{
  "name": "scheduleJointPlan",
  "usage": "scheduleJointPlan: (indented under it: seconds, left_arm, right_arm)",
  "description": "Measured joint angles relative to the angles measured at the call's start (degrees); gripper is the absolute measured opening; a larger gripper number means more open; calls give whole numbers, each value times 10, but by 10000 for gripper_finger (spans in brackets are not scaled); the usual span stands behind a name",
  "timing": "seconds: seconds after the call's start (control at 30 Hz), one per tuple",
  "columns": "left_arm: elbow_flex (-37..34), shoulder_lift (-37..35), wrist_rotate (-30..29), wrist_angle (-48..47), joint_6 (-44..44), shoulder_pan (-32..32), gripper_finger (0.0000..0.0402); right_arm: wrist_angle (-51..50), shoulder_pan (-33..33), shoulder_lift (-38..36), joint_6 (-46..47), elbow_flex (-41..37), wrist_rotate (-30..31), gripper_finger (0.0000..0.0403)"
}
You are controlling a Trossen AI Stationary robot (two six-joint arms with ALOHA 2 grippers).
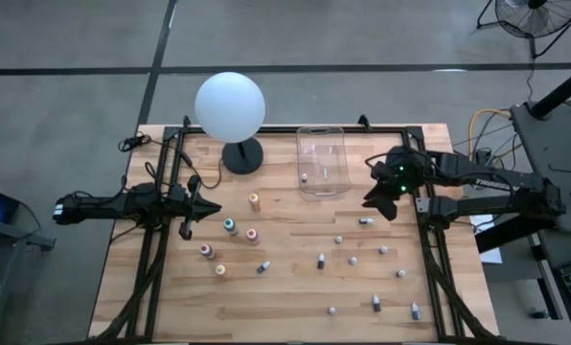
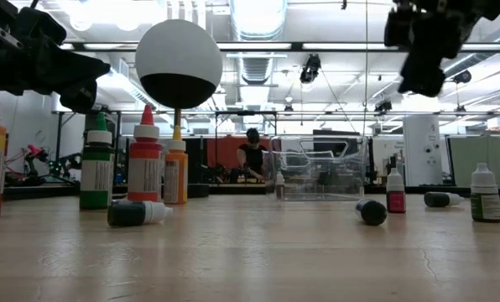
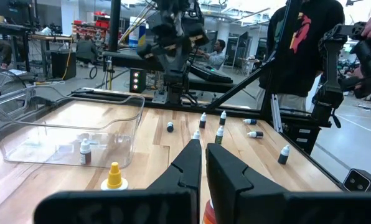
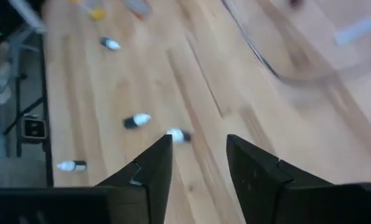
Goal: Pick & Place food coloring
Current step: Put the small black food coloring bottle into the transparent bin
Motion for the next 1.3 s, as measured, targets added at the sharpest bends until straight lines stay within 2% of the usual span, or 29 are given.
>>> scheduleJointPlan:
  seconds: [0.2, 0.37, 0.47, 0.73, 0.9, 1.07, 1.2, 1.3]
  left_arm:
    - [0, 0, 0, 0, 0, 0, 0]
    - [0, 0, 0, 0, 0, 0, 0]
    - [0, 0, 0, 0, 0, 0, 0]
    - [0, 0, 0, 0, 0, 0, 0]
    - [0, 0, 0, 0, 0, 0, 0]
    - [0, 0, 0, 0, 0, 0, 0]
    - [0, 0, 0, 1, 0, 0, 0]
    - [0, 0, 0, 1, 0, 0, 0]
  right_arm:
    - [6, 17, -19, 50, -39, 20, 143]
    - [8, 30, -34, -18, -80, 29, 151]
    - [13, 32, -31, -17, -109, 30, 153]
    - [159, 33, -31, 33, -212, 33, 141]
    - [257, 33, -55, 80, -282, 78, 136]
    - [330, 33, -118, 95, -340, 145, 136]
    - [369, 43, -173, 83, -368, 158, 133]
    - [369, 62, -210, 62, -384, 199, 125]
